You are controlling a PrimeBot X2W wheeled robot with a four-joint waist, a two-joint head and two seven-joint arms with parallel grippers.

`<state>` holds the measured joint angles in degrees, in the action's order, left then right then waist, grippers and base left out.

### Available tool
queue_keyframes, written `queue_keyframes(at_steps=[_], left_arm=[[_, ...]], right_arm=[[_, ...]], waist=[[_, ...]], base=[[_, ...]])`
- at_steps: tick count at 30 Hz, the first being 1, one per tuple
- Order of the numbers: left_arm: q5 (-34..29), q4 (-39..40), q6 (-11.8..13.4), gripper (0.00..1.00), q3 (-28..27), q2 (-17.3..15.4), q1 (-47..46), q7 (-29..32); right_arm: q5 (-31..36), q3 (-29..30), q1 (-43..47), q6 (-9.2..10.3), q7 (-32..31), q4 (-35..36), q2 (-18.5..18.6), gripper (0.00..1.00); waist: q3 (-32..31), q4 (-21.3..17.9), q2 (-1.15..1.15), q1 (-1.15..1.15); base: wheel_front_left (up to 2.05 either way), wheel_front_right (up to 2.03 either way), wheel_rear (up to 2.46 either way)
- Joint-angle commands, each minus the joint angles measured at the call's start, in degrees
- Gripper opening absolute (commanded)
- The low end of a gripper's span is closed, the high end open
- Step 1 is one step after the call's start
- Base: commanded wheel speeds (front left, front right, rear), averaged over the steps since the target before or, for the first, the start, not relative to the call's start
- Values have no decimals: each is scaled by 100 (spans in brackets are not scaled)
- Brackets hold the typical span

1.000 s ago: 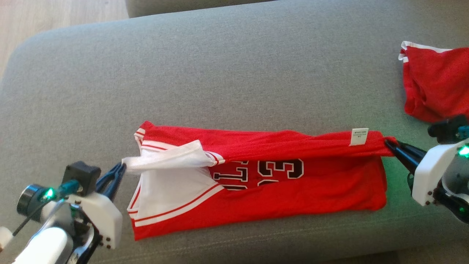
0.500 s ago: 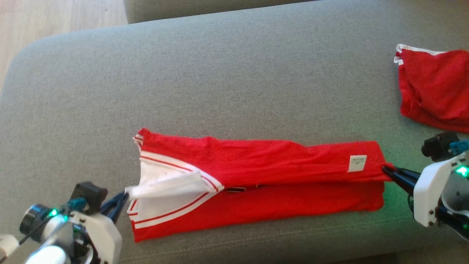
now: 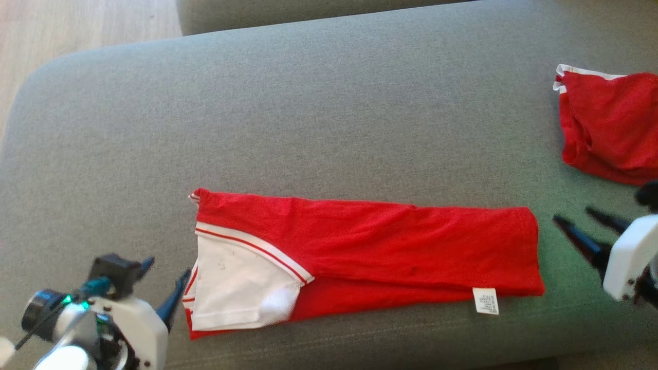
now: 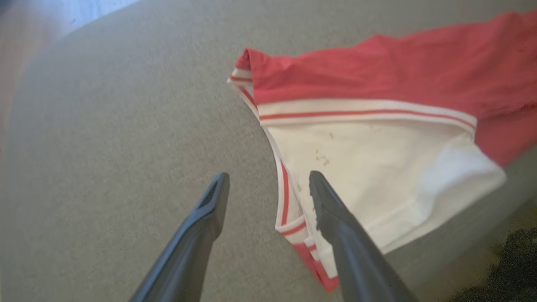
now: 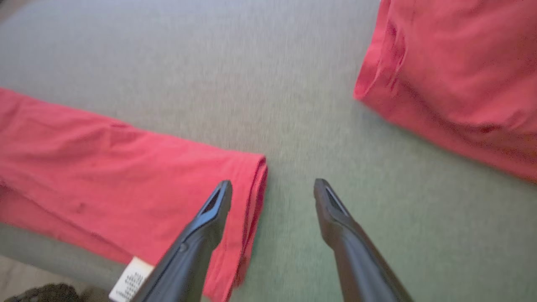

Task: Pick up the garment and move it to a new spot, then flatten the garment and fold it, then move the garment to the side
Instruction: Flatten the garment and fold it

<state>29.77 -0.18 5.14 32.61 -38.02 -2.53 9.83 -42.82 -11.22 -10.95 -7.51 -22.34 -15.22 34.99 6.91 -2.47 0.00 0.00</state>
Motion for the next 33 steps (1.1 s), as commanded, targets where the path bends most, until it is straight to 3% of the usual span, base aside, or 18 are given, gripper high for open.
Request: queue_keyframes(at_steps=[1, 8, 11, 16, 22, 23, 26, 33], left_arm=[[13, 206, 104, 100, -405, -117, -361, -205], [197, 390, 706, 100, -1213, 530, -648, -1626], [369, 432, 820, 100, -1488, 919, -687, -2202], [527, 497, 881, 100, -1973, 1655, -615, -2469], [17, 751, 425, 100, -2864, 2733, -227, -2480], [17, 751, 425, 100, -2864, 2733, -227, -2480], [-265, 563, 94, 100, -3135, 3145, -22, -2481], [-913, 175, -495, 100, -3485, 3459, 56, -2482]], right_arm=[[193, 210, -67, 2, 262, 238, 30, 100], [949, 1094, -204, 2, 1569, 648, -1005, 100], [1202, 1320, -202, 2, 2106, 851, -1447, 100], [1529, 1466, -62, 2, 2743, 1069, -2048, 100], [1746, 1465, 201, 2, 3173, 1043, -2485, 100], [1746, 1465, 201, 2, 3173, 1043, -2485, 100], [1840, 1468, 261, 2, 3310, 950, -2618, 100], [2040, 1357, 283, 2, 3510, 755, -2811, 100]], waist=[[1, 4, 0, 0], [-5, 35, 0, 0], [-25, 38, 0, 0], [-42, 44, 0, 0], [21, -4, 0, 0], [21, -4, 0, 0], [59, -32, 0, 0], [77, -90, 0, 0]], base=[[0, 0, 0], [0, 0, 0], [0, 0, 0], [0, 0, 0], [0, 0, 0], [0, 0, 0], [0, 0, 0], [0, 0, 0]])
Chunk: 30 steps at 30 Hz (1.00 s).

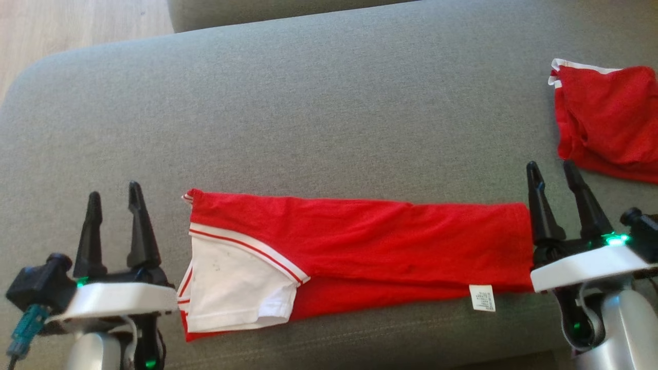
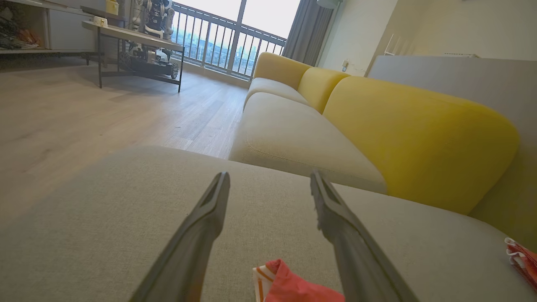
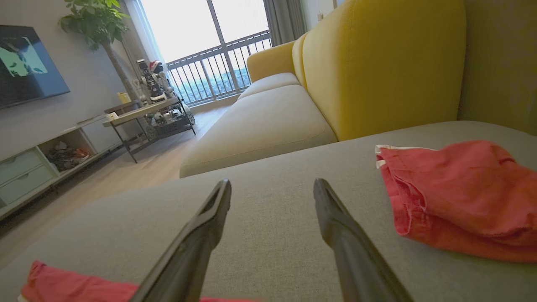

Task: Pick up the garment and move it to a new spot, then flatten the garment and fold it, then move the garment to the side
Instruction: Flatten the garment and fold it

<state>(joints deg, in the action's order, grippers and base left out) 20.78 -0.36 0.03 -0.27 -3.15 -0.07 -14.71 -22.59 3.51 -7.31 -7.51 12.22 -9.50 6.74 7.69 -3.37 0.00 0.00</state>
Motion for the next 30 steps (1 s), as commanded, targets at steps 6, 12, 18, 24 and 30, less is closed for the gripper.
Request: queue_keyframes(at_steps=[6, 12, 18, 24, 30], left_arm=[[-341, -54, -232, 100, -191, 18, -276, -29], [-322, -184, -262, 100, -78, 25, -291, -29], [-395, -216, -270, 100, 19, 26, -324, -29], [-426, -206, -292, 100, -21, 26, -363, -29], [-435, -219, -314, 100, -26, 26, -383, -29]], right_arm=[[402, 46, -61, 2, 122, -168, -148, 100], [543, 340, -19, 2, -1, -772, -348, 100], [431, 569, -55, 2, -282, -1560, -383, 100], [216, 307, -204, 2, -309, -2191, -385, 100], [331, 360, -453, 2, -125, -2784, -385, 100]], waist=[[41, 5, 0, 0], [94, 30, 0, 0], [141, 63, 0, 0], [184, 69, 0, 0], [212, 95, 0, 0]], base=[[0, 0, 0], [0, 0, 0], [0, 0, 0], [0, 0, 0], [0, 0, 0]])
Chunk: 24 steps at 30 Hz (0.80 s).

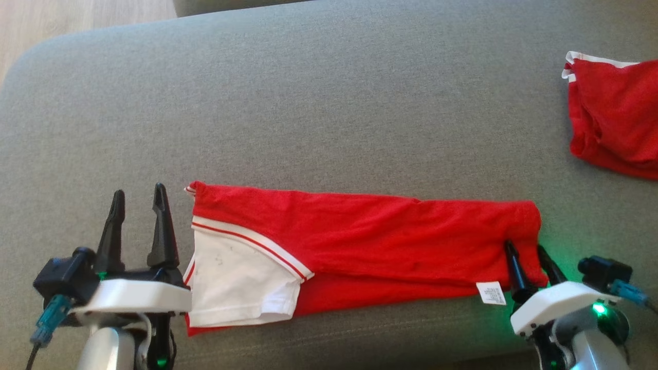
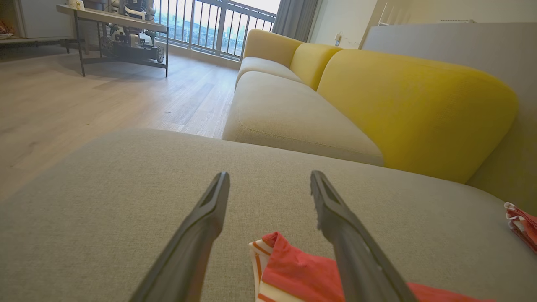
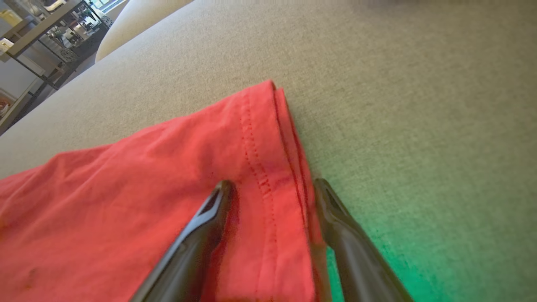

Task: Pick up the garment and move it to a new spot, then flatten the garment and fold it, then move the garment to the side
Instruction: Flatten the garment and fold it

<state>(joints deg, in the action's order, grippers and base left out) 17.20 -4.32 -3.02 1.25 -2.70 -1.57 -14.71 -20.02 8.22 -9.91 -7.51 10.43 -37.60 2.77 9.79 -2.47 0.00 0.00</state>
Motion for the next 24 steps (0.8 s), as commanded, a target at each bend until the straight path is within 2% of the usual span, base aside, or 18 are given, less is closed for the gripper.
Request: queue_keyframes(at_steps=[1, 7, 10, 11, 12, 17, 24], left_arm=[[-78, 175, -12, 100, -176, -19, -234, -29], [-79, 166, -13, 100, -187, -18, -236, -29], [-76, 158, -14, 100, -194, -18, -241, -29], [-74, 155, -14, 100, -195, -18, -246, -29], [-72, 153, -14, 100, -197, -18, -249, -29], [-64, 141, -3, 100, -205, -18, -234, -29], [-50, 131, 11, 100, -209, -18, -190, -29]], right_arm=[[134, -86, -229, 2, 89, -37, 11, 100], [247, 27, -389, 2, 226, -306, 11, 100], [245, -98, -457, 2, 209, -486, 11, 100], [222, -169, -474, 2, 199, -533, 11, 46], [212, -232, -488, 2, 197, -571, 11, 0], [332, -325, -552, 2, 237, -631, 11, 0], [943, 236, -769, 2, 291, -20, 132, 0]], waist=[[5, 9, 0, 0], [6, 22, 0, 0], [4, 26, 0, 0], [3, 26, 0, 0], [0, 24, 0, 0], [-36, -12, 0, 0], [-136, -83, 0, 0]], base=[[0, 0, 0], [0, 0, 0], [0, 0, 0], [0, 0, 0], [0, 0, 0], [0, 0, 0], [0, 0, 0]])
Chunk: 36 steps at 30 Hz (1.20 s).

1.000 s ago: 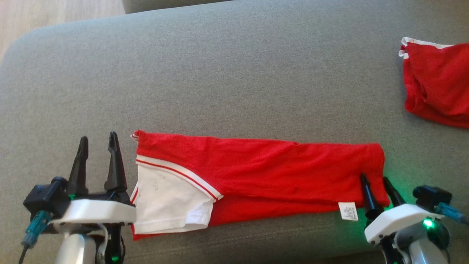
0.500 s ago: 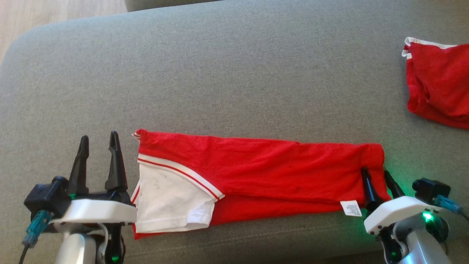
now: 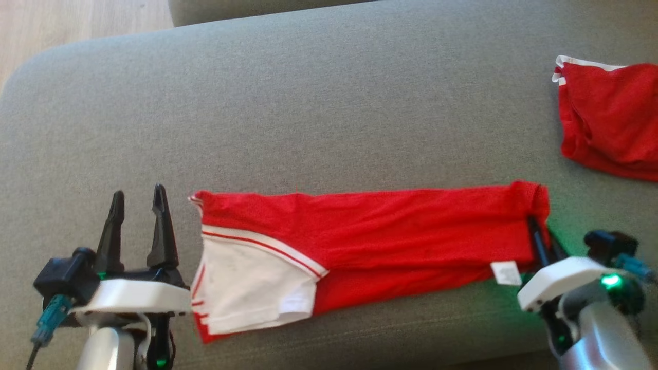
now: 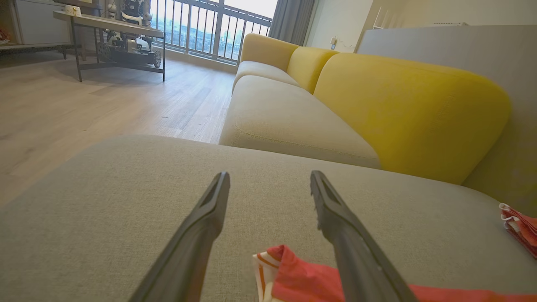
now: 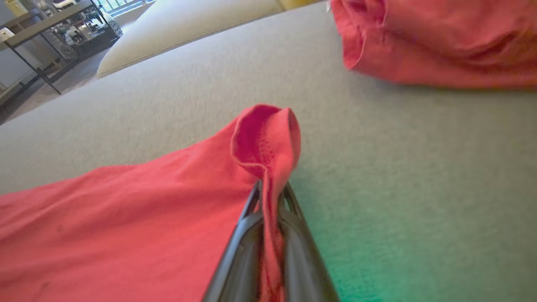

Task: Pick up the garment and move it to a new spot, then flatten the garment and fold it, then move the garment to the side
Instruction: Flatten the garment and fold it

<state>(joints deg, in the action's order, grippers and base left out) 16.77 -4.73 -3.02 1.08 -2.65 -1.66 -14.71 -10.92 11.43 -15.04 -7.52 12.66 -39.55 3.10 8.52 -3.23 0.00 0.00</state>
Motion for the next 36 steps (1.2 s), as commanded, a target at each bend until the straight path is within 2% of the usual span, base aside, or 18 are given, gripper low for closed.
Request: queue_keyframes(at_steps=[1, 9, 12, 17, 23, 25, 26, 28, 30, 36], left_arm=[[-4, 173, 11, 100, -191, -23, -171, -29], [30, 151, 15, 100, -140, -23, -142, -29], [37, 135, 17, 100, -113, -23, -144, -29], [57, 124, 35, 100, -142, -23, -88, -29], [97, 89, 51, 100, -174, -23, 2, -29], [102, 88, 51, 100, -170, -23, 13, -29], [77, 99, 55, 100, -174, -23, 25, -29], [76, 99, 60, 100, -178, -23, 31, -29], [114, 95, 69, 100, -174, -23, 46, -29], [200, 79, 102, 100, -125, -23, 72, -29]], right_arm=[[122, -15, -274, 3, 7, 270, 147, 0], [780, 471, -394, 3, -555, 673, 624, 0], [835, 370, -443, 3, -768, 707, 649, 0], [481, -94, -458, 3, -1241, 1025, 497, 0], [-488, -689, -335, 3, -2309, 2067, 221, 0], [-699, -729, -290, 3, -2512, 2290, 166, 0], [-1069, -774, -197, 3, -2881, 2738, 73, 0], [-1224, -800, -142, 3, -3054, 2946, 39, 0], [-1744, -932, 53, 3, -3514, 3461, -13, 0], [-2990, -1425, 410, 3, -3747, 3816, -20, 0]], waist=[[-22, -11, 0, 0], [-84, 26, 0, 0], [-116, 70, 0, 0], [-205, 87, 0, 0], [-371, 81, 0, 0], [-394, 81, 0, 0], [-431, 82, 0, 0], [-450, 84, 0, 0], [-505, 107, 0, 0], [-599, 195, 0, 0]], base=[[0, 0, 0], [0, 0, 0], [0, 0, 0], [0, 0, 0], [0, 0, 0], [0, 0, 0], [0, 0, 0], [0, 0, 0], [0, 0, 0], [0, 0, 0]])
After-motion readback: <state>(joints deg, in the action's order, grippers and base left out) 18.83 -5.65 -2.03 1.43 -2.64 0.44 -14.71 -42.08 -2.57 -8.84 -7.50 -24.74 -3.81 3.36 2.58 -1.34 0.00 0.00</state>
